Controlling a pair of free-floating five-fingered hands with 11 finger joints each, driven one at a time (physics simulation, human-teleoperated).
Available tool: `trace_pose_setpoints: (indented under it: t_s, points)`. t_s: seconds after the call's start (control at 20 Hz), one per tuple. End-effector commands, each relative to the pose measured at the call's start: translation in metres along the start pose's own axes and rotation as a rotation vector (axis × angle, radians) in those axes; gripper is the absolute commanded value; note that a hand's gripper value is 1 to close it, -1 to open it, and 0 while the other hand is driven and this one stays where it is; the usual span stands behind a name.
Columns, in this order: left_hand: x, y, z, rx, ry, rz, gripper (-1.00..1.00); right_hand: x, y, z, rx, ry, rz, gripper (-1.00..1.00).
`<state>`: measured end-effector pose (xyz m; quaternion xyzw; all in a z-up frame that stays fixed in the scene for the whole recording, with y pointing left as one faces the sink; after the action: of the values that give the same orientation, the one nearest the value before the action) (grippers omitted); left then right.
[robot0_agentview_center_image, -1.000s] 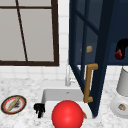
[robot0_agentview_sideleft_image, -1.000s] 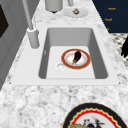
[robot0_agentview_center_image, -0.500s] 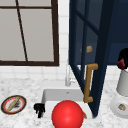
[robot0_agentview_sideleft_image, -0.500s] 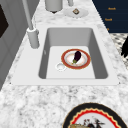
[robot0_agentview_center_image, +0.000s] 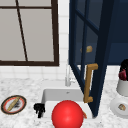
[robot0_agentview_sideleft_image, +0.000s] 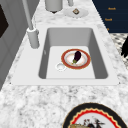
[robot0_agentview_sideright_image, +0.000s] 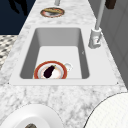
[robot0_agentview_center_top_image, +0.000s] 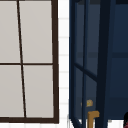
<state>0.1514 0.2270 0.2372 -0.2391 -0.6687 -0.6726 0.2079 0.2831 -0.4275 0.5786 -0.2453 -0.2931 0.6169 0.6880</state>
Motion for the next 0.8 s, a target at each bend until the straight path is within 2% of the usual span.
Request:
trace_pose_setpoints:
  t_s: [0.0,0.1,0.25,0.75]
  points:
    - [0.0,0.0,0.0,0.0,0.0,0.0,0.0,-0.004,0.038,-0.002,-0.026,0.016,-0.032,1.0]
    - [0.0,0.0,0.0,0.0,0.0,0.0,0.0,-0.006,0.057,-0.004,-0.039,0.005,-0.051,1.0]
    - [0.0,0.0,0.0,0.0,0.0,0.0,0.0,-0.01,0.083,-0.007,-0.061,0.002,-0.05,1.0]
    - [0.0,0.0,0.0,0.0,0.0,0.0,0.0,-0.051,0.143,-0.037,-0.094,-0.034,-0.077,1.0]
